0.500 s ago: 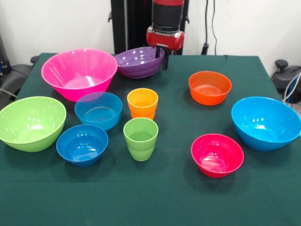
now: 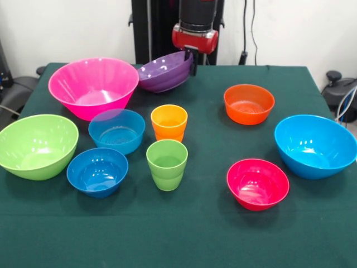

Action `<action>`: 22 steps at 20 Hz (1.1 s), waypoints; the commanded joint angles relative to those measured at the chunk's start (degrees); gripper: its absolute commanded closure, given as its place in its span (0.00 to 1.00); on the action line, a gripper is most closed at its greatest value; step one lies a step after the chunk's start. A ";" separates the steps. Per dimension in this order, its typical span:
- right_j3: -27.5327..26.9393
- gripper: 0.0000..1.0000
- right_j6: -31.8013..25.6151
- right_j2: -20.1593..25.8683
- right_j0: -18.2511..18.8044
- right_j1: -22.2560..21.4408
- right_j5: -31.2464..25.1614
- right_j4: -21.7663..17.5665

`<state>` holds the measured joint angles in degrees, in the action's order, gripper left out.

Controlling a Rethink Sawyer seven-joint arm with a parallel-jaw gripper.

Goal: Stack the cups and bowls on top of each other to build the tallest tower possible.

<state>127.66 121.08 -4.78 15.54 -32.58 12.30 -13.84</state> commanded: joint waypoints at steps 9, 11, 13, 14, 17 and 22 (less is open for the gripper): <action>4.13 1.00 6.69 4.36 -0.95 -10.67 -12.30 1.94; 4.51 1.00 6.66 4.60 -0.69 -11.63 -13.22 1.96; 4.97 1.00 6.82 5.02 -0.33 -12.28 -14.03 2.07; 5.22 1.00 6.95 5.15 -0.26 -12.58 -14.35 2.18; 5.50 1.00 6.75 5.04 -0.35 -14.00 -15.81 2.34; 5.76 1.00 6.36 4.99 -0.58 -16.65 -19.08 2.83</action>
<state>130.70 121.08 -4.52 15.54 -46.67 0.83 -13.78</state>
